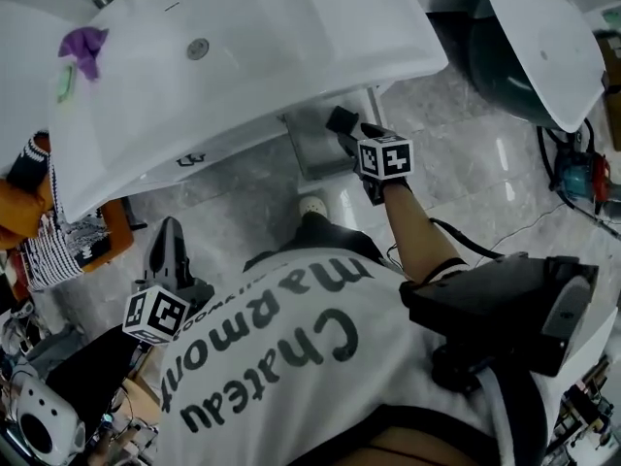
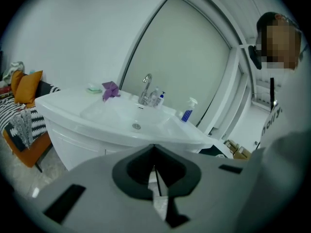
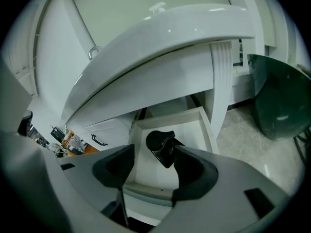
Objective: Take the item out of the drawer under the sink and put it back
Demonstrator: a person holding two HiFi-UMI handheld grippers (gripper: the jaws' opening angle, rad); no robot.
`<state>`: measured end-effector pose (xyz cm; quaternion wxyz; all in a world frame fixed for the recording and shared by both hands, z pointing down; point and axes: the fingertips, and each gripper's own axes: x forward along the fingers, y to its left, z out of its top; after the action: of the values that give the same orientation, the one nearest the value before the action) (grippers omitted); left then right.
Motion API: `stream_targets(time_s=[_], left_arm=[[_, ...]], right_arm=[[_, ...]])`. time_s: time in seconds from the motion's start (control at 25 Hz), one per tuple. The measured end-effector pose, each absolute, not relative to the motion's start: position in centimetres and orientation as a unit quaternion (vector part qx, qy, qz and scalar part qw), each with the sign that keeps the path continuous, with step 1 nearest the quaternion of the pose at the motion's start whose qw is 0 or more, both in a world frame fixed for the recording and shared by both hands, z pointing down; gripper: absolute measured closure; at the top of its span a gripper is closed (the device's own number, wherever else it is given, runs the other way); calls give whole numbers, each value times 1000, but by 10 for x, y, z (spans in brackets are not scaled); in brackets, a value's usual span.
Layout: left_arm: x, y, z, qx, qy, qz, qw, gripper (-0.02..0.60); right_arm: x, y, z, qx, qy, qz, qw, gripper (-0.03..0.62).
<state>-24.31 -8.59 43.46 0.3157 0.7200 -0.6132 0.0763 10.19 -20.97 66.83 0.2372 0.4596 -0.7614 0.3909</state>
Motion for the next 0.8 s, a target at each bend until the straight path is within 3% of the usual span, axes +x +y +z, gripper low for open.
stream_targets(time_s=[0.16, 0.8], left_arm=[[-241, -93, 439, 724, -609, 78, 315, 572], [-245, -98, 454, 737, -603, 114, 283, 572]], right_arm=[[102, -218, 690, 478, -735, 423, 228, 338], [88, -250, 707, 532, -737, 344, 235, 336]])
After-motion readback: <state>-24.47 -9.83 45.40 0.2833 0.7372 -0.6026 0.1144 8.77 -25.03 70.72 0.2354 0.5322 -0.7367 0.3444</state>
